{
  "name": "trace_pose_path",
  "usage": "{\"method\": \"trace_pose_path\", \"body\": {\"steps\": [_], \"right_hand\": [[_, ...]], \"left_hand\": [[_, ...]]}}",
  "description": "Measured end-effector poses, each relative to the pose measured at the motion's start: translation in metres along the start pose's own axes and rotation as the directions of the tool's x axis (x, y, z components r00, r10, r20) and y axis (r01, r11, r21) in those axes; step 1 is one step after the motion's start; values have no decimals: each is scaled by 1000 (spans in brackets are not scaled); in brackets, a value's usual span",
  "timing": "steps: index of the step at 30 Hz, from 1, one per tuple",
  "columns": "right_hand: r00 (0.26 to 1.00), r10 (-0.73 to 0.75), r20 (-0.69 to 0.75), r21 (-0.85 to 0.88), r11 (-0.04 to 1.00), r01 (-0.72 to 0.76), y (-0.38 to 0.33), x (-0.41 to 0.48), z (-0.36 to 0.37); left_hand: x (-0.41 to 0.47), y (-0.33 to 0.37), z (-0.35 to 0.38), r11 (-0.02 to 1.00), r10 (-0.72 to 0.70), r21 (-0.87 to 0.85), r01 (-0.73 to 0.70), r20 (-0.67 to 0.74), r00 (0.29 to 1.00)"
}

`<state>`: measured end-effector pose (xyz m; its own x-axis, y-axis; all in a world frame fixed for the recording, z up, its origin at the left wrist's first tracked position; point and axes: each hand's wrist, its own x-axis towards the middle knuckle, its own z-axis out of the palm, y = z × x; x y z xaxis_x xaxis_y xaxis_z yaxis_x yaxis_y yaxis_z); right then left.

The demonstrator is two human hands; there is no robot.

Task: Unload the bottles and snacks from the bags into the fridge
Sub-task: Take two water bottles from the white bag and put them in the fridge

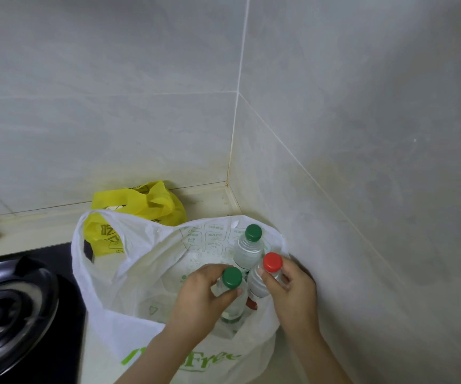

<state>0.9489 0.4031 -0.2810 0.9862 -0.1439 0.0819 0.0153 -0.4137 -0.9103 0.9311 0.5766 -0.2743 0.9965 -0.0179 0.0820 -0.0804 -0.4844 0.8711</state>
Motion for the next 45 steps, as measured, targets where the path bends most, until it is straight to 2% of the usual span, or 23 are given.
{"method": "trace_pose_path", "body": {"steps": [6, 10, 22, 26, 29, 34, 41, 45], "right_hand": [[996, -84, -34, -39, 996, 83, -21, 1, -4], [979, -202, -41, -81, 977, 198, -49, 4, -10], [921, -372, -115, 49, 924, 379, -174, -10, -20], [864, -475, -166, 126, 859, 496, -229, -15, -21], [827, -526, -201, 252, 788, 562, -268, -20, -21], [785, -580, -220, 436, 661, 611, -331, -26, -17], [717, -627, -304, 499, 536, 681, -393, -31, -8], [697, -650, -302, 537, 488, 688, -412, -29, 0]], "left_hand": [[-1, 13, -23, 998, 8, -62, -15, -124, 992], [0, 28, -46, 994, 58, -80, -73, -180, 982], [-8, 105, -134, 935, 180, -229, -272, -354, 918], [-12, 137, -173, 891, 195, -301, -339, -420, 886], [-14, 162, -202, 842, 226, -346, -413, -468, 854], [-23, 204, -252, 802, 308, -284, -525, -556, 772], [-39, 240, -308, 782, 346, -194, -592, -655, 672], [-46, 249, -321, 806, 338, -129, -578, -701, 628]]}}
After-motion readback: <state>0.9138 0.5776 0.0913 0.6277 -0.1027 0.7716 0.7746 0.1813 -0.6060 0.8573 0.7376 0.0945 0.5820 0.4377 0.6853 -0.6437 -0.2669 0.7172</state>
